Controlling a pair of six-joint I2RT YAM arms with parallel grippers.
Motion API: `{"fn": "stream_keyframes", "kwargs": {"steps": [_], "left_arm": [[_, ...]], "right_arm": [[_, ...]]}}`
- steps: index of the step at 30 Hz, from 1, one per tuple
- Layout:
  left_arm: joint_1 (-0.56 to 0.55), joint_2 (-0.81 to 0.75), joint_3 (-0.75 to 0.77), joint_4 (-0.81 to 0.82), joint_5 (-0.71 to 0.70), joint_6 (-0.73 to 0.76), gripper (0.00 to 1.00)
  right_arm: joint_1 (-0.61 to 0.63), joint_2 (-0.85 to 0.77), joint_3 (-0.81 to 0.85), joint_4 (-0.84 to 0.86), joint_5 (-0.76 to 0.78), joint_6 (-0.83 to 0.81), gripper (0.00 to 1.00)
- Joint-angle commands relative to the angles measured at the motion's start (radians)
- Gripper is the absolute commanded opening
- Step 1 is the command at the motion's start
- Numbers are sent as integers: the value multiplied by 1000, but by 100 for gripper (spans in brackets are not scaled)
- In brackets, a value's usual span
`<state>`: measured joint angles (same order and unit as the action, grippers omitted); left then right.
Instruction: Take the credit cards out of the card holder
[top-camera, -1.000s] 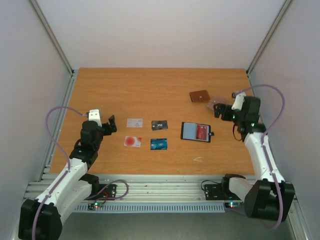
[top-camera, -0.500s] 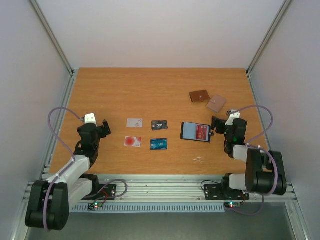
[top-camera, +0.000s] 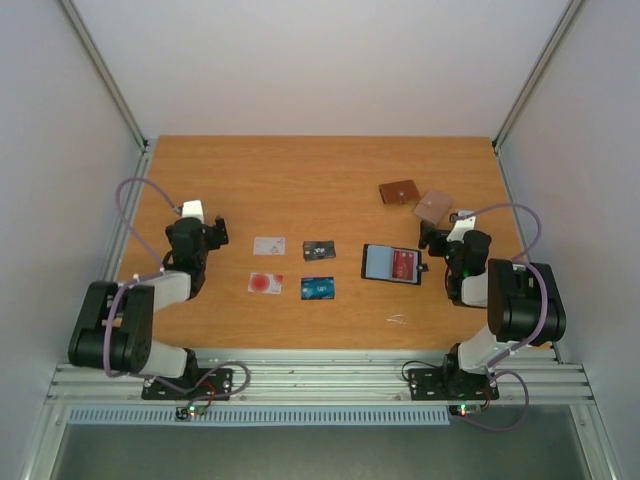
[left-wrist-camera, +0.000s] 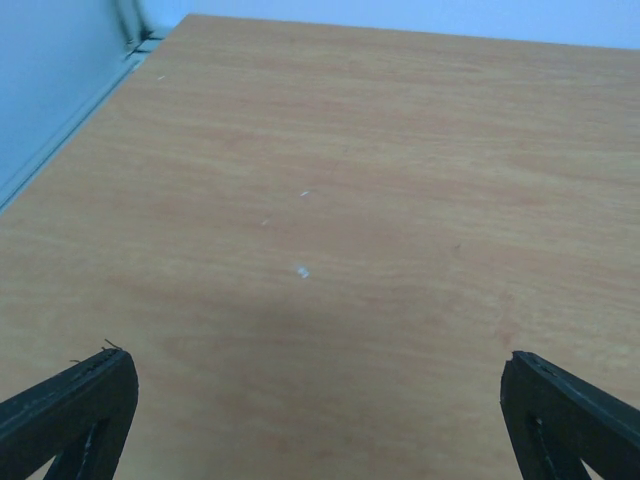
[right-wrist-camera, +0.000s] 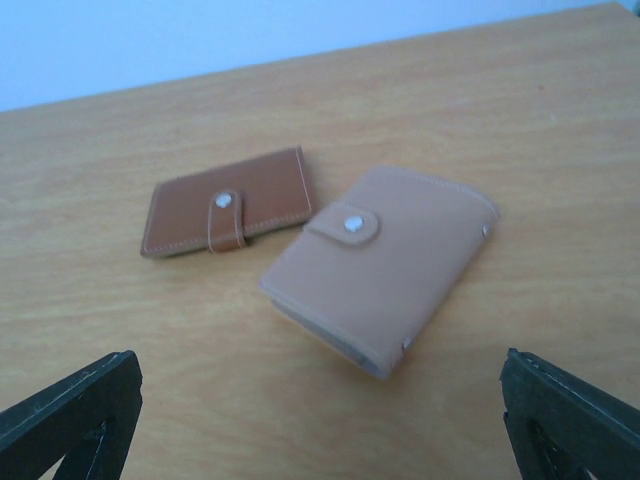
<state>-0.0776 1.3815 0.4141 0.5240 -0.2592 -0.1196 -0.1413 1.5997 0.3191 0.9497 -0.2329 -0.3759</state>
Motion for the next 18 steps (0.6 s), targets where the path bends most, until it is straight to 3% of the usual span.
{"fn": "stream_keyframes", "kwargs": {"steps": [1, 18], "left_arm": [[8, 127, 71, 162, 46, 114, 99], [11, 147, 75, 190, 48, 114, 99]], "right_arm": [[-4, -5, 37, 21, -37, -34, 98], [-2, -7, 37, 17, -39, -37, 99]]}}
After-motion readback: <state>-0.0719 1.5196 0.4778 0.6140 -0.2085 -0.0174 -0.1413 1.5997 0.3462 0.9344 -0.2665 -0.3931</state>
